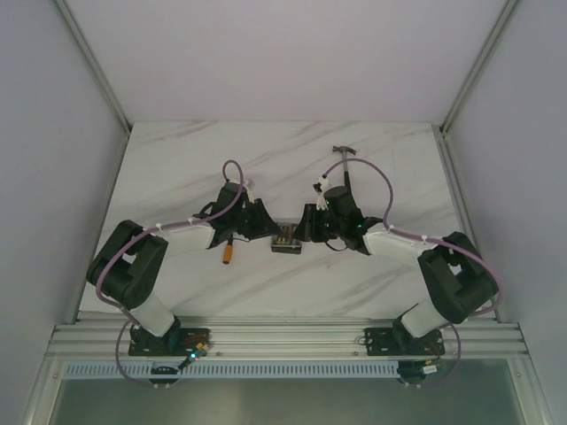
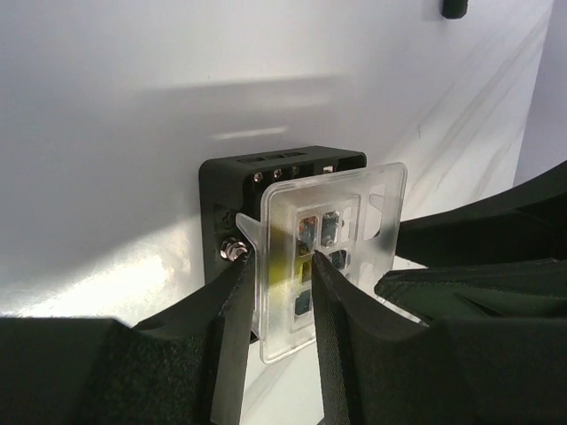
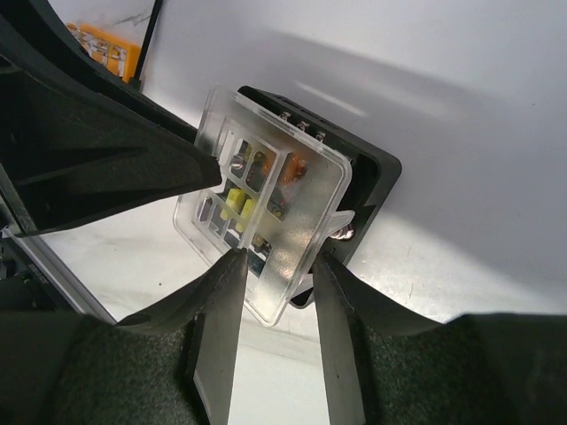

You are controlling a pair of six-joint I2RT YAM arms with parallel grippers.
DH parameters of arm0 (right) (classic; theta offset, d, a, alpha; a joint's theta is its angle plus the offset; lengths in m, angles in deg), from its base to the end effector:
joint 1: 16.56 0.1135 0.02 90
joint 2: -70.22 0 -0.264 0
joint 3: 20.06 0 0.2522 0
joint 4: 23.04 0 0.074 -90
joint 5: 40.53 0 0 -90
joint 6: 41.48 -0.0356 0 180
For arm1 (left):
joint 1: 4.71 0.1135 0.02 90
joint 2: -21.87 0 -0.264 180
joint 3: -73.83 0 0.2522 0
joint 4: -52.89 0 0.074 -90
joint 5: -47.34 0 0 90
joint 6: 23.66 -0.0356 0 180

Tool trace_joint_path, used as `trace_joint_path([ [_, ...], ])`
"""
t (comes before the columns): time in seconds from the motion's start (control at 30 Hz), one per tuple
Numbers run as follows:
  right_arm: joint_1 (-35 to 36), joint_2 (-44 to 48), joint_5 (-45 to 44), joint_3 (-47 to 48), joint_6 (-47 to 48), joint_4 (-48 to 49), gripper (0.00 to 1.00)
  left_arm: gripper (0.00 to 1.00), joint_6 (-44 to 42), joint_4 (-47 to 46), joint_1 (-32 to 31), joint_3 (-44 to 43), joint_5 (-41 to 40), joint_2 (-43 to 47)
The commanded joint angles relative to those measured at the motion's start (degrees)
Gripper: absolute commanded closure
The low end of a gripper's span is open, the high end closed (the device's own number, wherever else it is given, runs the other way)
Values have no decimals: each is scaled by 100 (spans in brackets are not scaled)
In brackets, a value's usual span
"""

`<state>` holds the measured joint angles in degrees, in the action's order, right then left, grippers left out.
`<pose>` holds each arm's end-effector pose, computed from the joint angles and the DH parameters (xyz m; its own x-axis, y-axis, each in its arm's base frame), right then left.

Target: Snap on the fuse box

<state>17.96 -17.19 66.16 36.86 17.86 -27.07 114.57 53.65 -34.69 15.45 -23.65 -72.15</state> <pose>0.2533 0.1866 0.1880 -0.7779 0.0578 -0.6258 -0.3965 0.7273 0.5602 0.2802 -0.1750 0.1660 -0.8641 -0.3156 -0.3920 0.0826 0.6794 -0.7291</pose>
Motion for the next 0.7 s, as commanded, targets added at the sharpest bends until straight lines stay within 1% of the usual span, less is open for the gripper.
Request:
trace_joint_path([
  [0.0, 81, -47, 41, 39, -140, 139, 58, 59, -147, 202, -43, -194, -106, -79],
  [0.07, 115, -217, 26, 31, -165, 159, 58, 59, -176, 225, -50, -229, -87, -124],
  [0.4, 126, -249, -207, -84, -146, 82, 58, 58, -225, 256, -93, -270, -67, -277],
  [0.6, 125, -126, -331, -13, -71, 0, 58, 58, -191, 314, -151, -259, -164, 17],
  [0.67, 126, 54, -375, 28, -24, -73, 58, 58, -198, 380, -158, -273, -246, 98],
])
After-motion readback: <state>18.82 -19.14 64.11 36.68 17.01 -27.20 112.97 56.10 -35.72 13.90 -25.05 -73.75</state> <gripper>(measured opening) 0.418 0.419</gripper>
